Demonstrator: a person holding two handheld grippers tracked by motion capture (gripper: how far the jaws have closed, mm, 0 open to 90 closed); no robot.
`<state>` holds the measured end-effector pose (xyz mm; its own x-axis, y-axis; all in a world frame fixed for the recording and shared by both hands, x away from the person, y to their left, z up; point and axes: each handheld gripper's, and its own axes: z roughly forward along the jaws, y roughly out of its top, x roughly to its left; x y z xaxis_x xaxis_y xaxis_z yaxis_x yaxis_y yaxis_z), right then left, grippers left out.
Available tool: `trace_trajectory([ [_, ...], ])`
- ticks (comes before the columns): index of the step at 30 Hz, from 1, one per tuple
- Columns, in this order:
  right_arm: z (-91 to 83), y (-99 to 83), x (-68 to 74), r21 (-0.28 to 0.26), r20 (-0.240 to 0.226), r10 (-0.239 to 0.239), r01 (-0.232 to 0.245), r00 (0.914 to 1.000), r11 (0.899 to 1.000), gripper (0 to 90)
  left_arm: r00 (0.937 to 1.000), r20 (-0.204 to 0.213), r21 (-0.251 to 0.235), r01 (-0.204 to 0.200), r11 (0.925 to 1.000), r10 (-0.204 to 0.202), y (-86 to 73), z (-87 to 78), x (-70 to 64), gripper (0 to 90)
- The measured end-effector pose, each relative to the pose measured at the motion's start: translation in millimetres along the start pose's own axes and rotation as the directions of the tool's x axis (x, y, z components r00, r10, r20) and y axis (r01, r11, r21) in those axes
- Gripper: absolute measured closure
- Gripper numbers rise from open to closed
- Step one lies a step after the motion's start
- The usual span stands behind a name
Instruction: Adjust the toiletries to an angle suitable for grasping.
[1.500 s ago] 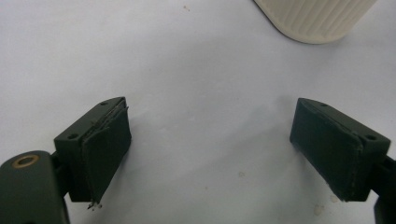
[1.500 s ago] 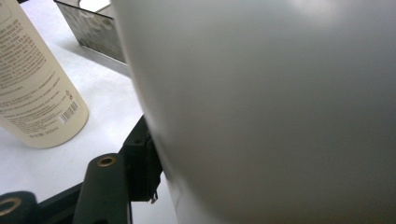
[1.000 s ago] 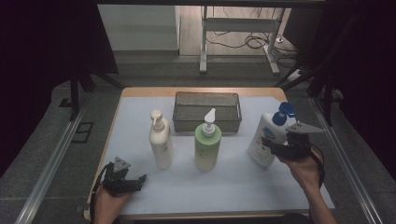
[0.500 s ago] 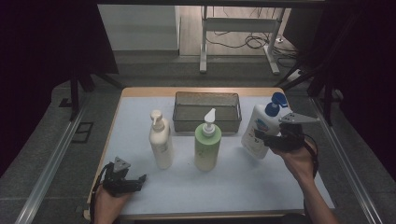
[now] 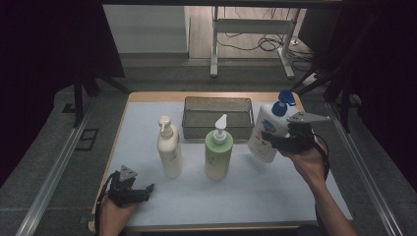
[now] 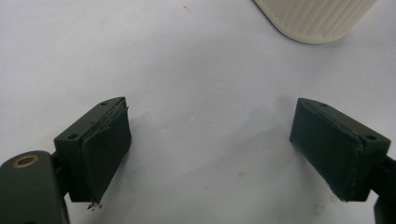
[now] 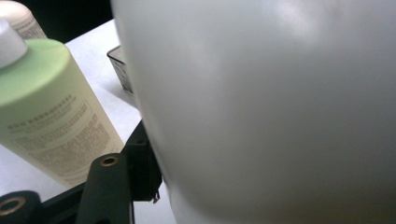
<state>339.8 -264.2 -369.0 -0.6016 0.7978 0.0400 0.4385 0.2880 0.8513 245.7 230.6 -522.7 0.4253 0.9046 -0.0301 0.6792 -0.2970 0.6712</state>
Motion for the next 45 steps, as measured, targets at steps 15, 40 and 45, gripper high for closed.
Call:
trace_trajectory([
  [15, 11.4, 30.8, 10.0, -0.019, -0.024, -0.007, 0.006, 0.9997, 1.000, 41.3, 1.0000, 0.001, 0.000, -0.003, 1.0000, 0.003, 0.1, 0.0, 0.2, 12.1],
  [40, 54.9, 72.8, 23.6, -0.033, -0.023, -0.037, 0.036, 0.9991, 0.999, 41.6, 1.0000, 0.002, 0.002, -0.002, 1.0000, 0.002, 0.1, 0.0, 0.1, 12.1],
  [45, 64.5, 79.4, 25.1, -0.037, -0.014, -0.033, 0.033, 0.9993, 0.999, 41.6, 1.0000, 0.002, 0.002, -0.002, 1.0000, 0.002, 0.1, 0.0, 0.2, 12.1],
])
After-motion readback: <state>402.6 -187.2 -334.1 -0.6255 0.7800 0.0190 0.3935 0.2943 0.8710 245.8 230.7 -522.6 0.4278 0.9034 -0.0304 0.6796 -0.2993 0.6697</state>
